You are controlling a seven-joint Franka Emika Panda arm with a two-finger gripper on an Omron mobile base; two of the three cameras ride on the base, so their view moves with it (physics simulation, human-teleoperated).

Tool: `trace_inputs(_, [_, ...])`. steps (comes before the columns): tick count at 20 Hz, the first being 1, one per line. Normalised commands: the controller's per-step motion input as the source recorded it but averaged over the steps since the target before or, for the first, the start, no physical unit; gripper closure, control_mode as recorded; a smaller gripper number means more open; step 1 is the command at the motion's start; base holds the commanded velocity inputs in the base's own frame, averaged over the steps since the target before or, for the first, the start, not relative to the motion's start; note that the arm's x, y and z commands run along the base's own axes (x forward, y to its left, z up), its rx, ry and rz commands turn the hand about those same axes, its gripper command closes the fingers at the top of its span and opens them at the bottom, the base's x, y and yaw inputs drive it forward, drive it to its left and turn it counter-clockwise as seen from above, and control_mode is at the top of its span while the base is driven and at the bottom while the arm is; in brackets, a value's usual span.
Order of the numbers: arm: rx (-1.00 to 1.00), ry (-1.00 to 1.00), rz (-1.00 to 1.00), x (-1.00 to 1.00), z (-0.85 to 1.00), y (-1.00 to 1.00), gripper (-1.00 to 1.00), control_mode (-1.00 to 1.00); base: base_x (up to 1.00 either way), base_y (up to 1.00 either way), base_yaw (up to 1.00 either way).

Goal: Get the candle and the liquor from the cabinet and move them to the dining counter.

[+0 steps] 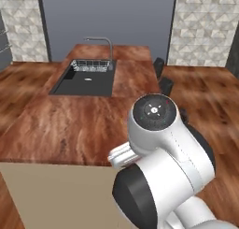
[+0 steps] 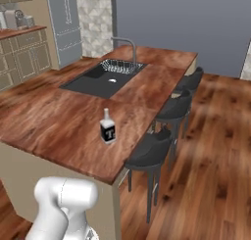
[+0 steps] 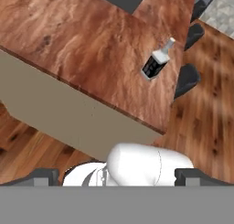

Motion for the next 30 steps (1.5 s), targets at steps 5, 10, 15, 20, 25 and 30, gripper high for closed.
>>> trace_inputs(5, [0.00,0.00,0.00,0.00,0.00,0.00,-1.00,1.00,-0.21,0.96,0.08])
trace_inputs(10, [0.00,0.00,0.00,0.00,0.00,0.00,-1.00,1.00,-0.17,0.94,0.06])
trace_inputs(15, [0.00,0.00,0.00,0.00,0.00,0.00,-1.00,1.00,-0.15,0.97,0.05])
trace_inputs(20, [0.00,0.00,0.00,0.00,0.00,0.00,-1.00,1.00,-0.09,1.00,0.04])
trace_inputs(25, [0.00,0.00,0.00,0.00,0.00,0.00,-1.00,1.00,0.14,0.99,0.01])
trace_inputs(30, [0.00,0.00,0.00,0.00,0.00,0.00,-1.00,1.00,0.49,0.99,0.00])
